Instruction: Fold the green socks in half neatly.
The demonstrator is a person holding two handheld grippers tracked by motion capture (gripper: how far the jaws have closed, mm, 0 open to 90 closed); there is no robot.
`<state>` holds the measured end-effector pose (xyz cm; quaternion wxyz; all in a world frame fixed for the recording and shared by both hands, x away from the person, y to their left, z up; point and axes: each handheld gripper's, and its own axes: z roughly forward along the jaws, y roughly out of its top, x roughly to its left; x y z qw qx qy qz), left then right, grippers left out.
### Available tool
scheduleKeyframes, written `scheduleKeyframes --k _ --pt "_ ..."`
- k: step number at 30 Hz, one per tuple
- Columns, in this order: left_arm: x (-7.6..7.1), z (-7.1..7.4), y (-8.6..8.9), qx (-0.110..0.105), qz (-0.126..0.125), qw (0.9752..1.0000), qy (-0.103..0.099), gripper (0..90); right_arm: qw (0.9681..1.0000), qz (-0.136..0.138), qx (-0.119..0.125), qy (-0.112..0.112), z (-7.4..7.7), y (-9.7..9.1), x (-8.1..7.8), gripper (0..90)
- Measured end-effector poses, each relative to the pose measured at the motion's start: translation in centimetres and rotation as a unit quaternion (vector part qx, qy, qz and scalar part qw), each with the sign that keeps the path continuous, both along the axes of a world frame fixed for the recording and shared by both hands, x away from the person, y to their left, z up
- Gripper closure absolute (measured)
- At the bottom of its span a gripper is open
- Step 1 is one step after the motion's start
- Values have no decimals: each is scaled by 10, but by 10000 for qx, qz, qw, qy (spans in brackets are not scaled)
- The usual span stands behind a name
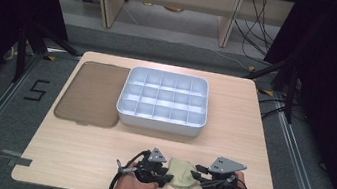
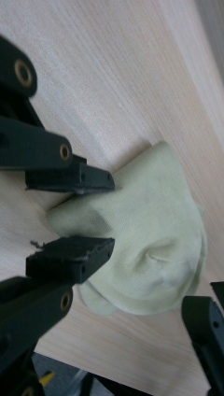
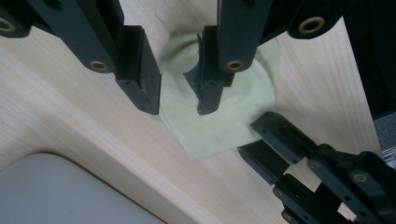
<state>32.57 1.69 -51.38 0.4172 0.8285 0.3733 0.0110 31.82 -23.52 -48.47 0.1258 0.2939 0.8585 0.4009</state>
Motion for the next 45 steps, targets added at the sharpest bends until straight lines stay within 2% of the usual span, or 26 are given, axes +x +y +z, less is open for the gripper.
scheduleKeyframes --k 2,3,7,10,13,17,18,21,23,24,28,30,34,37,39,41,45 --pt "1 0 3 -14 -29 10000 -6 739 10000 41 13 33 0 2 -1 697" --pt "0 -1 2 -144 82 9999 8 754 9999 121 -7 -50 -1 2 0 698" --pt "0 1 2 -167 67 9998 -45 808 9999 155 11 18 -1 4 -1 707" --pt "0 2 4 -32 -26 9999 -121 817 9998 220 14 17 -1 6 -2 718" --pt "0 3 3 -51 13 9999 -165 822 9997 244 67 -11 -1 9 -3 733" --pt "-2 6 4 142 39 9992 -375 828 9993 314 179 17 0 14 -6 783" --pt "-2 7 4 143 -29 9990 -420 828 9989 436 158 -20 0 15 -6 794" --pt "-2 9 5 149 -40 9990 -410 828 9979 639 104 -30 -1 24 -10 839" --pt "-1 10 5 135 -32 9990 -417 828 9977 680 53 -10 -3 28 -12 859" --pt "-1 10 5 151 -19 9990 -422 828 9966 821 0 -47 -5 31 -12 867" --pt "-1 11 6 107 16 9989 -448 827 9961 884 9 85 -8 39 -14 875" --pt "0 13 7 164 -55 9988 -468 827 9953 966 -61 49 -11 43 -13 875" --pt "-1 13 8 158 -60 9988 -449 825 9953 950 -52 160 -16 50 -12 874" --pt "-1 14 8 159 -107 9988 -454 825 9949 956 -225 247 -21 55 -9 874" --pt "-1 14 7 127 -51 9989 -454 827 9948 976 -163 255 -25 56 -7 875" --pt "-2 16 8 187 -142 9984 -516 829 9944 1015 -168 222 -25 55 -6 875" --pt "-5 19 5 231 -180 9975 -637 831 9964 813 -14 243 -19 48 -5 866"
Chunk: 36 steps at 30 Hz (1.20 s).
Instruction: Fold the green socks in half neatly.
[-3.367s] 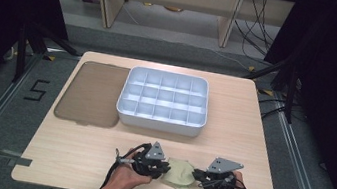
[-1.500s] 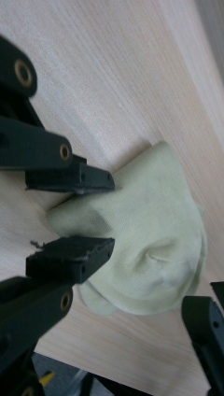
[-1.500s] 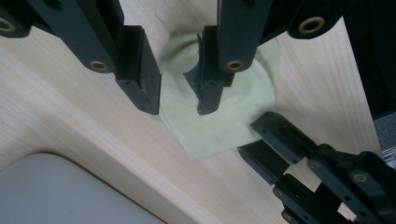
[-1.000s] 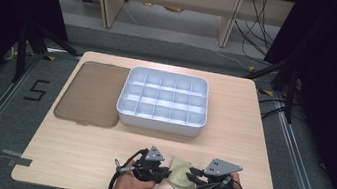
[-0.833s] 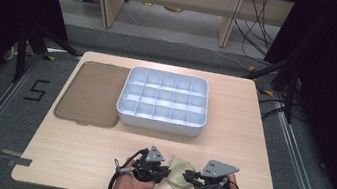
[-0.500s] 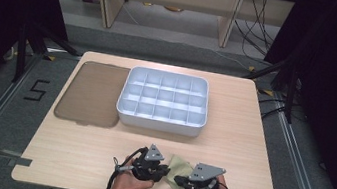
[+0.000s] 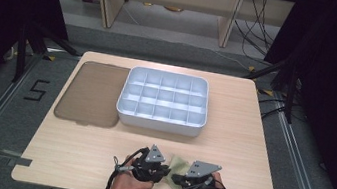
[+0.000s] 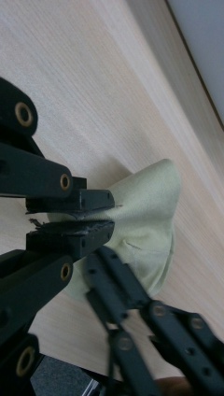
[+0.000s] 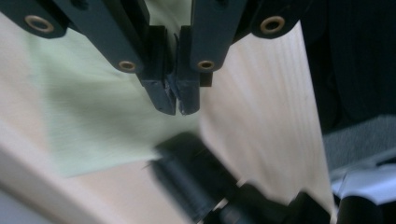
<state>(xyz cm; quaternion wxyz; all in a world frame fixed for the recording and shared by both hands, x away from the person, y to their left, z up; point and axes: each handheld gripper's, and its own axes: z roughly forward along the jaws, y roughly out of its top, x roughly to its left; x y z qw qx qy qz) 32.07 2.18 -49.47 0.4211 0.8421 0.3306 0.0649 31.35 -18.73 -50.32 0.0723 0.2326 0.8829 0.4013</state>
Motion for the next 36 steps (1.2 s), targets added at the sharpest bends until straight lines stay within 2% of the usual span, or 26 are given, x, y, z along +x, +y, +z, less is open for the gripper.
scheduleKeyframes --k 1,3,4,5,6,9,11,13,14,15,17,20,21,22,23,24,25,26,28,30,31,33,35,36 --pt "-1 1 0 58 -60 9999 -69 831 9996 -204 181 -47 6 -8 2 863" --pt "-2 2 -2 62 -36 9999 -101 831 9994 -247 221 -130 8 -11 4 863" --pt "-3 3 -2 69 -40 9999 -139 831 9985 -468 243 -164 11 -17 8 862" --pt "-3 4 -2 131 -65 9998 -166 831 9979 -573 269 -155 11 -19 9 862" --pt "-4 5 -3 95 -67 9997 -210 831 9977 -611 242 -184 10 -22 12 859" --pt "-7 8 -6 132 -103 9994 -307 830 9960 -878 136 -58 6 -27 21 850" --pt "-9 9 -8 92 -157 9993 -326 830 9958 -908 129 -73 6 -27 22 850" --pt "-12 11 -11 147 -184 9988 -438 830 9958 -896 137 -122 4 -27 25 850" --pt "-13 11 -13 119 -226 9986 -466 830 9960 -891 60 -37 4 -26 26 850" --pt "-14 12 -14 180 -234 9983 -501 831 9955 -951 -17 -49 2 -25 26 849" --pt "-17 14 -17 210 -282 9974 -631 831 9955 -948 -35 -54 2 -25 26 850" --pt "-21 16 -21 290 -355 9964 -708 832 9956 -939 -48 13 1 -25 27 847" --pt "-21 16 -22 327 -349 9965 -682 832 9954 -960 -25 -40 1 -25 27 846" --pt "-21 16 -22 339 -392 9961 -708 832 9949 -1003 -6 35 3 -26 25 845" --pt "-21 16 -22 331 -325 9967 -664 832 9948 -1018 44 -3 4 -27 25 844" --pt "-19 16 -21 411 -348 9960 -714 832 9949 -1009 49 -23 7 -29 25 845" --pt "-20 15 -21 336 -270 9969 -665 833 9949 -1000 78 -100 11 -32 23 847" --pt "-19 15 -20 362 -303 9967 -661 833 9949 -1000 78 -100 11 -32 23 847" --pt "-18 14 -18 347 -210 9970 -660 833 9952 -966 81 -107 16 -36 19 849" --pt "-17 14 -17 306 -190 9971 -675 832 9960 -885 63 -56 17 -39 13 853" --pt "-17 14 -15 338 -229 9967 -699 833 9959 -896 -57 -44 17 -43 7 858" --pt "-18 15 -15 319 -179 9969 -694 832 9958 -907 -64 -43 17 -45 6 859" --pt "-18 15 -15 337 -158 9968 -704 832 9957 -912 -156 68 14 -49 4 859" --pt "-17 16 -14 405 -183 9962 -748 832 9957 -912 -156 68 14 -49 4 859"
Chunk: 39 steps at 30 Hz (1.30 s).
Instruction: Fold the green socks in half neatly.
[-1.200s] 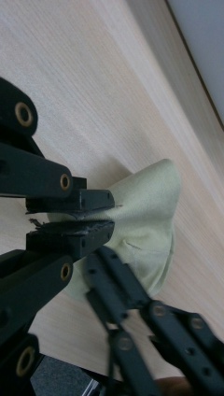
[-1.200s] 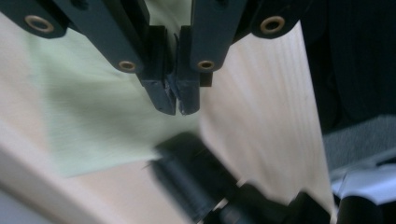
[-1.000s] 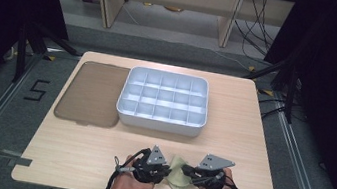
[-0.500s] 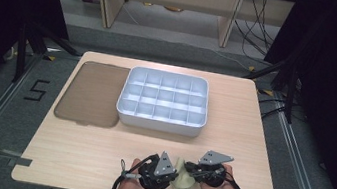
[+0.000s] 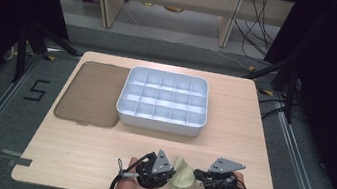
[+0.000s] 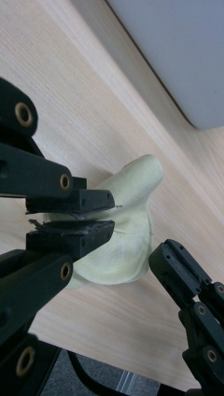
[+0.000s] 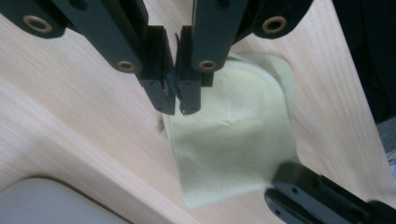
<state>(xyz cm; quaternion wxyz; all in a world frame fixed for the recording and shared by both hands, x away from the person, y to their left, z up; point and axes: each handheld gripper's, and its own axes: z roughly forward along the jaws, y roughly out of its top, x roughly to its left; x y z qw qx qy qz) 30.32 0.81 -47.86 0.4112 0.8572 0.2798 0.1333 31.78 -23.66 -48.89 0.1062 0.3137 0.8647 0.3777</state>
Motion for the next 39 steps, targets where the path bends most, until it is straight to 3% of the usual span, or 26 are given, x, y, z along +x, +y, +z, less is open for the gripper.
scheduleKeyframes --k 2,7,13,14,15,19,22,26,27,29,32,33,36,39 --pt "-1 1 -1 -144 26 9999 -8 832 10000 3 -79 56 -1 1 0 860" --pt "-3 2 -3 -129 -21 9999 -47 832 9997 74 -165 174 -14 6 2 859" --pt "-10 1 -12 -267 -235 9994 -40 831 9991 107 -285 296 -15 7 2 854" --pt "-11 1 -13 -138 -366 9992 -101 831 9991 109 -285 297 -15 8 2 853" --pt "-13 -1 -16 -223 -403 9989 -25 831 9990 118 -305 291 -15 7 3 851" --pt "-18 -7 -25 -198 -484 9986 -4 831 9989 26 -272 376 -15 9 1 846" --pt "-21 -12 -32 -198 -548 9983 33 831 9991 57 -292 301 -16 9 2 847" --pt "-25 -19 -42 -4 -657 9978 7 829 9989 64 -281 359 -15 8 3 842" --pt "-25 -21 -43 10 -677 9977 -10 829 9994 70 -250 232 -16 7 4 840" --pt "-26 -25 -46 105 -707 9974 -25 829 9992 64 -274 282 -14 6 4 840" --pt "-25 -27 -47 235 -822 9963 -79 827 9997 -115 64 189 -3 -2 5 842" --pt "-26 -26 -48 165 -722 9972 52 827 9996 -65 258 50 3 -8 6 843" --pt "-24 -27 -46 220 -798 9966 -41 825 9990 -68 431 -71 7 -10 6 844" --pt "-24 -26 -46 242 -811 9964 -55 824 9983 -101 566 2 10 -9 3 844"
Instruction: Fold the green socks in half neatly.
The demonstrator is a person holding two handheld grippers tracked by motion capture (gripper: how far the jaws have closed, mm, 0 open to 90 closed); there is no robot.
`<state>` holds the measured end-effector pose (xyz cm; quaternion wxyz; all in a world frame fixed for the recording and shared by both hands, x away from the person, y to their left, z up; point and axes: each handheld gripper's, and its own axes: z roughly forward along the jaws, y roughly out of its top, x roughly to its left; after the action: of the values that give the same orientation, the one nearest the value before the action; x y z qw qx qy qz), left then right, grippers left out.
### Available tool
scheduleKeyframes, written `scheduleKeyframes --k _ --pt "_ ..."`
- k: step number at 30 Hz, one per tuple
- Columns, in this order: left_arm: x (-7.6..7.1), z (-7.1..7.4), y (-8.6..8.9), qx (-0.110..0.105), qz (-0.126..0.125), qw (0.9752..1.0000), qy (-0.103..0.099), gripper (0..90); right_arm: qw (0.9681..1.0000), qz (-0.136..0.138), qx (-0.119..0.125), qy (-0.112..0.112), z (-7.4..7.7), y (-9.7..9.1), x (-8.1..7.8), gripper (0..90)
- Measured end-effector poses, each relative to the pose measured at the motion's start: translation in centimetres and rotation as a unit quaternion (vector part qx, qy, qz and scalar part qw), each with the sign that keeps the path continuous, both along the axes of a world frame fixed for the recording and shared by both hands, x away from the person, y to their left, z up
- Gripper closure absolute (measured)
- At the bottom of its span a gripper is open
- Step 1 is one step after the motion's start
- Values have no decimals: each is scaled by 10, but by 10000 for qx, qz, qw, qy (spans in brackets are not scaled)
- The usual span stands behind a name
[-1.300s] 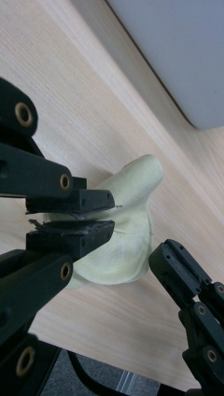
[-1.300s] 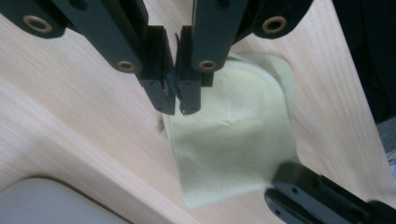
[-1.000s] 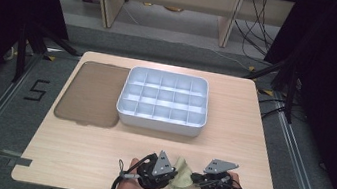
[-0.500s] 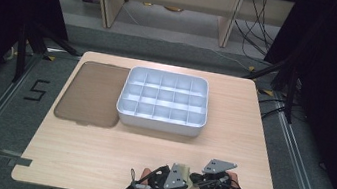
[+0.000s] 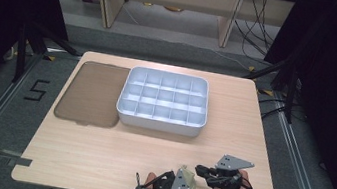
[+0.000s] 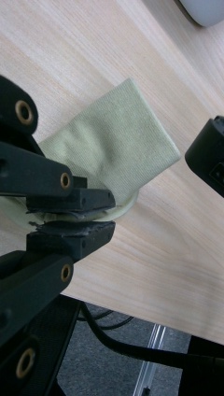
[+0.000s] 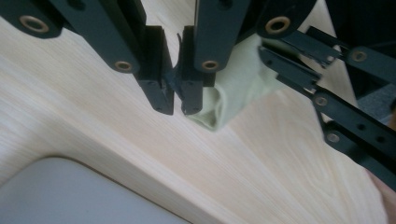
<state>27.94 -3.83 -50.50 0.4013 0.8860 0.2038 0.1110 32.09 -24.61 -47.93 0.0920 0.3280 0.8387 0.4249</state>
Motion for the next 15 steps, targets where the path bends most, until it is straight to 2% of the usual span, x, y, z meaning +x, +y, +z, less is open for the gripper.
scheduleKeyframes --k 2,3,5,6,7,8,9,10,11,12,13,14,15 --pt "0 0 0 -1 2 10000 20 824 9998 159 65 -142 1 4 0 844" --pt "-1 -1 -1 -92 72 9999 26 824 9997 162 64 -153 3 6 -2 844" --pt "-1 -1 -1 -106 108 9999 29 823 9994 261 168 -181 6 10 -3 844" --pt "0 -1 0 -32 47 10000 -7 822 9991 304 229 -194 6 11 -4 844" --pt "-2 -1 -1 -92 132 9998 94 820 9989 379 266 -114 7 13 -4 844" --pt "-1 -1 -1 -48 81 9999 44 819 9987 373 280 -198 7 14 -4 844" --pt "-1 -1 -1 -52 77 10000 34 818 9985 436 296 -168 5 17 -4 844" --pt "-2 -1 -1 -75 103 9999 107 818 9987 412 311 -52 5 18 -5 842" --pt "-3 -2 -2 -125 128 9998 94 815 9983 519 245 -53 3 19 -4 838" --pt "-3 -2 -2 -112 125 9998 83 811 9984 514 247 44 1 22 -6 838" --pt "-2 -2 -2 -148 121 9998 113 809 9980 611 180 -1 -1 22 -3 839" --pt "-3 -2 -2 -145 177 9997 112 805 9981 621 -28 10 -6 23 0 843" --pt "-2 -1 -2 -87 163 9998 83 805 9981 621 -28 10 -6 23 0 843"
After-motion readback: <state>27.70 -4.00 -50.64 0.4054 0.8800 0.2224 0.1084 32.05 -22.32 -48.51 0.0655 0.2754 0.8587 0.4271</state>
